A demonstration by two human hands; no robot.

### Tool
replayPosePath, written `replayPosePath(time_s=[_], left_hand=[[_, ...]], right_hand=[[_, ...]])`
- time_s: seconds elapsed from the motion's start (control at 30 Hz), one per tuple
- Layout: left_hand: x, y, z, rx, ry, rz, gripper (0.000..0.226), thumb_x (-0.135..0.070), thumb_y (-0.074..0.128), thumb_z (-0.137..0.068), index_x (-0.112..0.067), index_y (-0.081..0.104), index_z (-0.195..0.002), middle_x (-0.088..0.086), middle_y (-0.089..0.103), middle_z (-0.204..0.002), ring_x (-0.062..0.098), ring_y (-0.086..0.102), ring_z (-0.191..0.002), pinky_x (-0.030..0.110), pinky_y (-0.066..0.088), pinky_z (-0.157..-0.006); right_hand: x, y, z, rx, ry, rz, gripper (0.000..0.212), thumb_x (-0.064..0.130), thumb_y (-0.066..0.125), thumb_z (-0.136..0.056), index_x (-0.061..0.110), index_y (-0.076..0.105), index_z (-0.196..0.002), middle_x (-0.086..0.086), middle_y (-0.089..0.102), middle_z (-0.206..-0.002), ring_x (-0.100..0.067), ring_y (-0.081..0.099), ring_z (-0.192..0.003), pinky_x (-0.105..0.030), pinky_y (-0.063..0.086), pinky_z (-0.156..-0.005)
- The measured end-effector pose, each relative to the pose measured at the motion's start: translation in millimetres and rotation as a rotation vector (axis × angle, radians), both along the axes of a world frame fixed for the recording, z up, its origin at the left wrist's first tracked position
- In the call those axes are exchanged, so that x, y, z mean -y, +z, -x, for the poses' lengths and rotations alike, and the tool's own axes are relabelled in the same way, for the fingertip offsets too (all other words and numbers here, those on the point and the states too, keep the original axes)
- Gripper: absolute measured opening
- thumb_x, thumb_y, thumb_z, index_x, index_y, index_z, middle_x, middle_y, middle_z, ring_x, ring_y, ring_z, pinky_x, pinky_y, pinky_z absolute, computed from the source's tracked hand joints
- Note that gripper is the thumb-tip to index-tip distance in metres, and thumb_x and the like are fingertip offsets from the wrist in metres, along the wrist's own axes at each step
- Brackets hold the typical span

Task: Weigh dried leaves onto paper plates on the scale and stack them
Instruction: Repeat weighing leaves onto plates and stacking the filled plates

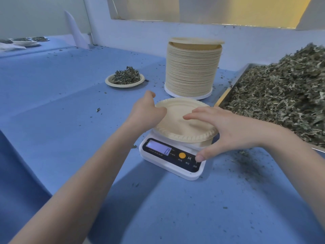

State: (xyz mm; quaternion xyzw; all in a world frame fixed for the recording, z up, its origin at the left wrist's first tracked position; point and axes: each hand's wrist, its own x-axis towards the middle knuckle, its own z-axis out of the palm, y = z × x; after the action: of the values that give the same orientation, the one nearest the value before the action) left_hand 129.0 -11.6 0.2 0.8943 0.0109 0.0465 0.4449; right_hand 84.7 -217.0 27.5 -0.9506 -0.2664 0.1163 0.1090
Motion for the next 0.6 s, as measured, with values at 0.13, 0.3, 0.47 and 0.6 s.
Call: replayPosePath(time_s=[0.13, 0.3, 0.47, 0.6], left_hand=[[-1, 0, -2, 0.016, 0.016, 0.011, 0.057, -0.024, 0.051, -0.089, -0.018, 0.032, -0.142, -0.009, 0.044, -0.098, -0.003, 0.043, -0.074, 0.023, 0.039, -0.059], [1, 5, -1, 0.111, 0.044, 0.001, 0.054, -0.025, 0.054, -0.088, -0.018, 0.037, -0.139, -0.014, 0.045, -0.093, -0.003, 0.044, -0.071, 0.022, 0.037, -0.057], [6, 13, 3, 0.205, 0.047, -0.05, 0.049, -0.025, 0.055, -0.086, -0.02, 0.043, -0.133, 0.0, 0.044, -0.135, 0.012, 0.044, -0.106, 0.026, 0.032, -0.08], [20, 26, 8, 0.275, -0.062, -0.264, 0.047, -0.023, 0.055, -0.086, -0.02, 0.046, -0.132, 0.005, 0.041, -0.138, 0.021, 0.034, -0.129, 0.027, 0.029, -0.093]], right_hand=[[3, 1, -1, -0.008, -0.006, 0.008, 0.102, 0.07, 0.071, -0.056, 0.054, 0.018, -0.141, 0.022, 0.012, -0.151, -0.007, 0.006, -0.142, -0.04, 0.013, -0.118], [3, 1, -1, -0.004, 0.013, 0.013, 0.101, 0.069, 0.072, -0.056, 0.055, 0.017, -0.14, 0.022, 0.012, -0.151, -0.008, 0.006, -0.142, -0.04, 0.014, -0.117], [5, 8, 2, -0.009, -0.002, -0.053, 0.102, 0.073, 0.068, -0.052, 0.055, 0.02, -0.139, 0.024, 0.012, -0.15, -0.002, 0.008, -0.14, -0.035, 0.012, -0.118], [7, 17, 4, 0.002, -0.018, -0.124, 0.1, 0.075, 0.06, -0.051, 0.049, 0.025, -0.141, 0.023, 0.019, -0.148, 0.002, 0.013, -0.138, -0.032, 0.014, -0.117]])
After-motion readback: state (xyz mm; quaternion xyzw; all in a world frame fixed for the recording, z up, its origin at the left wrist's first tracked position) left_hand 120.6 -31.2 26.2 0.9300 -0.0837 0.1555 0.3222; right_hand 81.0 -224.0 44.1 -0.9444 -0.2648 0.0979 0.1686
